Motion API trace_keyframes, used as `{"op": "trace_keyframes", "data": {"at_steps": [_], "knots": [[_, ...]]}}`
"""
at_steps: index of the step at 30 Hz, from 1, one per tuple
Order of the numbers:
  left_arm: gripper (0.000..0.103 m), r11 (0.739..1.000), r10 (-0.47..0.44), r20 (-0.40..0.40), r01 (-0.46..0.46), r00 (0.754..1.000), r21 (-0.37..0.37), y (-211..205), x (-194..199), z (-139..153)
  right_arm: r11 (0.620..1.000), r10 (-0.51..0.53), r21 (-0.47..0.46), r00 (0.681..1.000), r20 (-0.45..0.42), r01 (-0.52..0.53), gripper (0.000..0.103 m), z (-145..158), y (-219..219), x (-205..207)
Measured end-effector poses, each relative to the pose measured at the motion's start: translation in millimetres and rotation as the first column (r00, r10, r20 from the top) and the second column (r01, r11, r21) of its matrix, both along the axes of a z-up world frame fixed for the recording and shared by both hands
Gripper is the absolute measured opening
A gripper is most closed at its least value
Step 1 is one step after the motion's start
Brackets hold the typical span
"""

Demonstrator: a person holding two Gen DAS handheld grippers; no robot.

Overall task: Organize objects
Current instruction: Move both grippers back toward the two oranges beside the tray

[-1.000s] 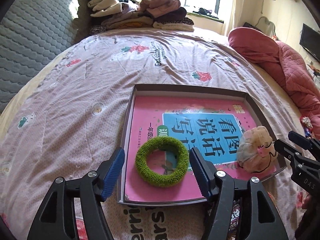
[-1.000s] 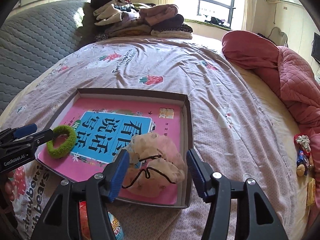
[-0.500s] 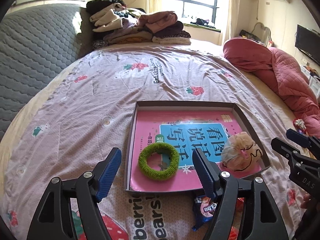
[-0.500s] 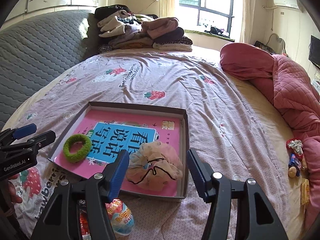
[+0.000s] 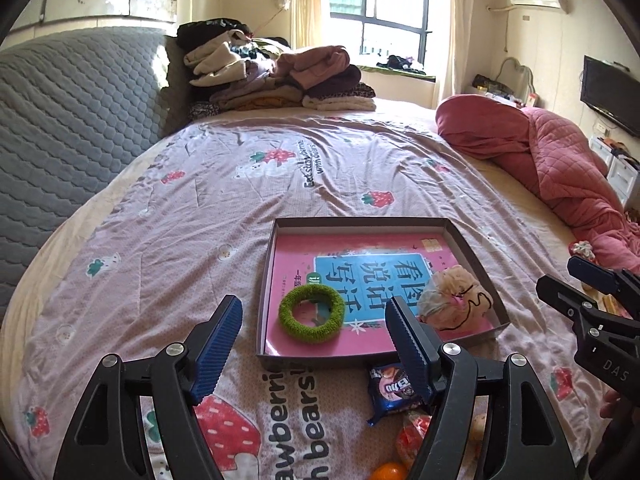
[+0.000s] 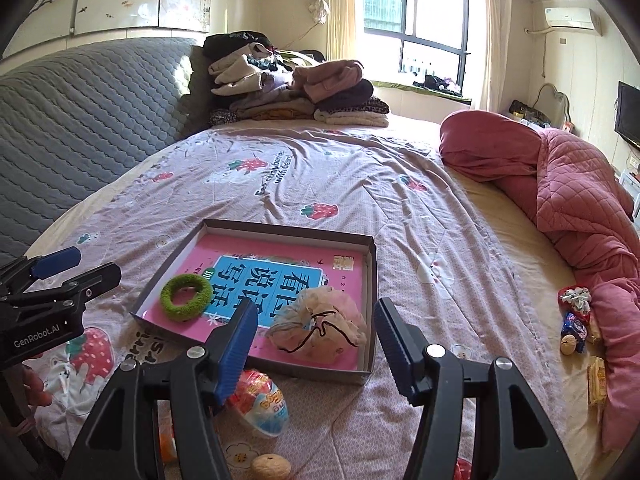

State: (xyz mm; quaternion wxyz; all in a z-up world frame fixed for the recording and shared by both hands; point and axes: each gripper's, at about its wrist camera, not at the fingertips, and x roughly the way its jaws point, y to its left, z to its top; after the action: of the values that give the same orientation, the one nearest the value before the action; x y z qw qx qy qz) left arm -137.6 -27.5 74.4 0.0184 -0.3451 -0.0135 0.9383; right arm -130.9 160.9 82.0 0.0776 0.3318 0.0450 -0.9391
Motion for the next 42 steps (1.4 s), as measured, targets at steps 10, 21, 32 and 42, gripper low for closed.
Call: {"op": "trace_keyframes", "data": {"at_steps": [10, 21, 32, 42], "knots": [[0.075, 1.000, -0.011, -0.001, 0.011, 1.000, 0.006, 0.5, 37.2, -3.2, 1.000, 0.021, 0.000, 1.000, -0.020, -0.021, 0.060, 5.7, -2.9, 34.9], [0.075, 1.000, -0.027, 0.002, 0.027, 1.000, 0.001, -2.4, 70.5, -16.1, 1.000, 0.030, -0.003, 0.999, -0.025, -0.030, 0.060, 0.2, 1.2, 63.4], [0.075, 0.997, -0.069, 0.033, 0.070, 0.997, -0.015, 9.9, 93.2, -42.3, 1.000, 0.024, 0.007, 1.000, 0.012, -0.024, 0.060, -23.9, 7.7, 89.1], [0.075, 0.995, -0.093, 0.061, 0.096, 0.994, -0.034, 17.6, 108.4, -61.2, 0.999, 0.034, 0.030, 0.998, 0.056, -0.036, 0.061, -48.2, 6.1, 104.8]]}}
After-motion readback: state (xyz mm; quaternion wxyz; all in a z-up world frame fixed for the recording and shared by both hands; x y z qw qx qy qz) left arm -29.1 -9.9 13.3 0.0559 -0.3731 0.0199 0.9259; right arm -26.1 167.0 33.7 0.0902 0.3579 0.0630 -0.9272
